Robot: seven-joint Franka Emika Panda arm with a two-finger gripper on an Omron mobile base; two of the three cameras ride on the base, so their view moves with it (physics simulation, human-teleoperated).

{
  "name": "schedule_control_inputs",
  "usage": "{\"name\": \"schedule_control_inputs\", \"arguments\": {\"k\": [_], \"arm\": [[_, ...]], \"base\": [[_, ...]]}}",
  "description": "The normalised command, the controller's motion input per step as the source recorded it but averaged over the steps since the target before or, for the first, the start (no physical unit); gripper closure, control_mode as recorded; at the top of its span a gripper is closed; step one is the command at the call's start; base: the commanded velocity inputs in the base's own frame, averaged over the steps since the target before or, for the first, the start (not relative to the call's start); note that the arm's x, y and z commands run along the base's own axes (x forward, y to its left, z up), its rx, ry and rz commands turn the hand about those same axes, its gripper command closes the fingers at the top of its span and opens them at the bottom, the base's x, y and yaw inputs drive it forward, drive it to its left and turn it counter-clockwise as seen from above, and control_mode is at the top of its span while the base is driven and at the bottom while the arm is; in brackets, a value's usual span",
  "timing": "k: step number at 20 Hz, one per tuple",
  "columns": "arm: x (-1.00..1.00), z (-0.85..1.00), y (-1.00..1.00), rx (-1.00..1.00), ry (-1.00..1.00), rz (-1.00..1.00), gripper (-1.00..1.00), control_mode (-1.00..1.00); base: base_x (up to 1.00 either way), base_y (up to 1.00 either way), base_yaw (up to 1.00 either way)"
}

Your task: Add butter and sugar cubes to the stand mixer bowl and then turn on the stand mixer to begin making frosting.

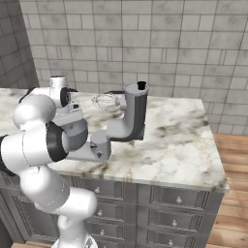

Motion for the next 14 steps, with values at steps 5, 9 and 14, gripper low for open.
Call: {"name": "schedule_control_inputs", "arguments": {"k": [5,9,14], "arm": [[0.03,0.07,0.01,0.0,-0.02,-0.01,-1.0,-1.0],[-0.54,0.64,0.16,0.0,-0.14,0.0,-1.0,-1.0],[-0.99,0.87,0.26,0.0,-0.18,0.0,-1.0,-1.0]], "base": [[0.0,0.0,0.0],[0.0,0.0,0.0],[0.0,0.0,0.0]]}}
